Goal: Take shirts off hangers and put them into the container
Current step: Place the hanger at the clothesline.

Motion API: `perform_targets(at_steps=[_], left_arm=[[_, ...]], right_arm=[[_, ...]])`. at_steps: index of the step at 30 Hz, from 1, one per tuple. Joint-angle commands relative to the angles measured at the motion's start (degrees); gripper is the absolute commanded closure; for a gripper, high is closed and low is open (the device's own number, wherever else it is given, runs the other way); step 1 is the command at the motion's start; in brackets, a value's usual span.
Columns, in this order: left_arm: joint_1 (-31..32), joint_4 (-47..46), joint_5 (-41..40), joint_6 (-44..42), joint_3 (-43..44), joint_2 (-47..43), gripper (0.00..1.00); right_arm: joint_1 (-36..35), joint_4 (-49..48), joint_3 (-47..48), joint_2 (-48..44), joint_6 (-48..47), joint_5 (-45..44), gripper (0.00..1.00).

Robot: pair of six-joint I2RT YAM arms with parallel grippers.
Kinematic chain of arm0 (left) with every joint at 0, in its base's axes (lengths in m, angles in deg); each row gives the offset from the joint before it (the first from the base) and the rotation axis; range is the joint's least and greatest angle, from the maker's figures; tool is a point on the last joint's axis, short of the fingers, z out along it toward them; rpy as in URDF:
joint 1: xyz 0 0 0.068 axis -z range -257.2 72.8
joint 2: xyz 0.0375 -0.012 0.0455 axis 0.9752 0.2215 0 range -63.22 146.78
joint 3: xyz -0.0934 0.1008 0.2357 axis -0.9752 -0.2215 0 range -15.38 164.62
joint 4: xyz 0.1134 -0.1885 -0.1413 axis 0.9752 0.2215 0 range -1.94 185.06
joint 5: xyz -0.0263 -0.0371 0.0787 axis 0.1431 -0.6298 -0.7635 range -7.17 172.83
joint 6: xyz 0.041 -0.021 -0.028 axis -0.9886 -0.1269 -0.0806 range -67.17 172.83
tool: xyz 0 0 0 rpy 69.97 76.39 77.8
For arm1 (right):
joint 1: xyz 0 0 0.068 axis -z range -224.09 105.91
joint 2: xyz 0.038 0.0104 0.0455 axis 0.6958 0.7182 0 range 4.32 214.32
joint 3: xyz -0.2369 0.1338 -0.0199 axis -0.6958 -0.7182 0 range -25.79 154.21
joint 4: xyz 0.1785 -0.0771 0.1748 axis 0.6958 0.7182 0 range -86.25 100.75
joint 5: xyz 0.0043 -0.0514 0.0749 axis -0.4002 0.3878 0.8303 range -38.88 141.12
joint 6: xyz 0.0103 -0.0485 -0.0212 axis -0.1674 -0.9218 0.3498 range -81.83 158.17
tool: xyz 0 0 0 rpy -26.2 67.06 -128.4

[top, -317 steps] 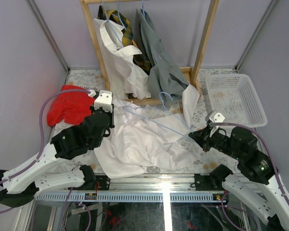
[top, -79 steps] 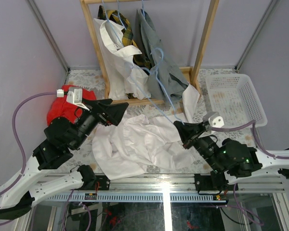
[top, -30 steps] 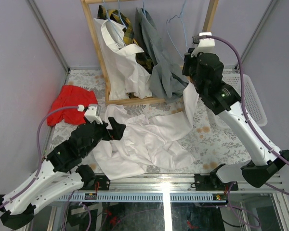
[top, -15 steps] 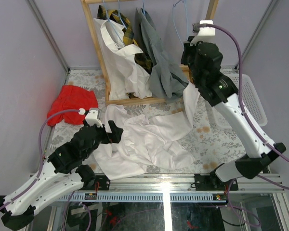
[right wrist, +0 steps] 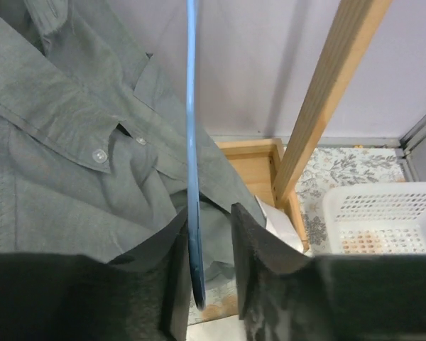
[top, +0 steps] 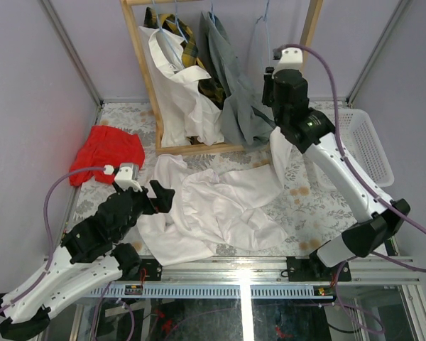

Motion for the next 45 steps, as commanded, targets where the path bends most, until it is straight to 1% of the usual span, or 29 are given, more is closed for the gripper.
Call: perform_targets(at_steps=[1,2,3,4,7,9,12,14,16,18,21,23,25,26,29,30,31,32,33,34,35,36,39,41,43,45], left_arm=[[2.2,1.4,-3.8,1.7,0.6,-1.1,0.00],[2.5,1.6,-4.2,1.8,0.7,-1.3,0.00],[2.7,1.8,-4.9,2.1,0.7,-1.6,0.00],[2.7,2.2,-5.4,2.4,0.9,-1.9,0.00],[2.8,2.8,-6.9,3.4,0.9,-2.6,0.00],[2.7,2.6,-7.3,3.7,0.7,-2.9,0.00],[2.8,2.8,-7.2,3.9,0.8,-2.1,0.00],[2.8,3.1,-7.3,4.0,1.0,-1.3,0.00],[2.8,3.3,-7.4,4.1,1.3,-0.6,0.00],[2.8,3.6,-7.7,4.3,1.4,-0.3,0.00],[2.7,3.7,-7.9,4.4,1.4,-0.4,0.00],[2.8,3.7,-8.4,4.5,1.3,-0.5,0.00],[2.8,3.8,-8.6,4.6,1.4,-0.4,0.00],[2.7,3.7,-8.6,4.6,1.4,-0.3,0.00],[2.7,3.9,-9.4,4.7,1.5,0.1,0.00],[2.6,3.9,-9.7,4.8,1.5,0.3,0.00],[2.6,4.2,-9.9,4.9,1.7,0.5,0.00],[2.6,4.4,-10.3,5.0,1.8,0.7,0.00],[2.6,4.6,-10.6,5.2,1.9,0.8,0.00],[2.5,4.6,-10.8,5.3,2.0,1.0,0.00],[2.5,4.6,-11.0,5.3,1.9,1.0,0.00],[2.4,4.6,-11.0,5.3,1.9,0.9,0.00],[2.5,4.7,-11.3,5.4,2.0,0.7,0.00],[2.3,4.9,-11.8,5.6,2.0,0.7,0.00],[2.3,5.2,-12.2,6.0,2.1,0.6,0.00],[2.3,5.3,-12.4,6.0,2.2,0.5,0.00]], right_arm=[[-0.1,1.7,-1.8,-6.4,2.7,-0.2,0.41],[-0.1,2.8,-2.3,-7.2,3.5,-0.1,0.22],[-0.1,3.6,-3.0,-8.2,4.0,0.1,0.14],[-0.1,4.3,-3.6,-9.3,4.2,0.4,0.10],[-0.1,5.6,-7.6,-14.4,5.6,2.0,0.07],[-0.1,5.8,-10.9,-18.6,8.6,2.7,0.07],[-0.1,2.8,-18.7,-26.1,11.4,7.8,0.07],[-0.1,0.2,-24.6,-30.7,13.8,13.0,0.07],[-0.1,-2.5,-29.9,-35.1,15.3,21.4,0.07],[-0.1,-6.1,-36.3,-37.6,16.2,29.8,0.07],[-0.1,-9.1,-41.7,-38.9,20.6,34.3,0.07],[-0.1,-9.5,-43.6,-38.3,19.7,38.1,0.03],[-0.1,-8.0,-44.1,-36.4,18.6,41.2,0.02],[-0.2,-7.6,-44.5,-35.2,18.9,42.5,0.00],[-1.9,-9.2,-47.1,-31.8,20.1,45.9,0.01],[-3.9,-11.2,-48.4,-30.7,19.6,45.3,0.01],[-7.3,-12.7,-49.4,-29.4,18.1,42.6,0.01],[-12.7,-14.1,-49.8,-27.6,16.2,36.7,0.01],[-16.7,-15.2,-49.6,-25.1,14.0,31.9,0.01],[-19.0,-15.5,-48.4,-21.9,12.2,29.2,0.01],[-22.3,-15.2,-46.5,-18.4,11.0,24.2,0.01],[-24.0,-15.1,-44.0,-13.2,10.8,20.2,0.01],[-25.8,-13.6,-35.8,-1.1,8.5,15.1,0.01],[-25.9,-8.7,-28.8,6.2,8.3,11.5,0.01],[-25.9,-6.7,-23.4,12.0,7.5,6.8,0.01],[-25.8,-6.6,-19.8,16.5,6.7,7.0,0.01]])
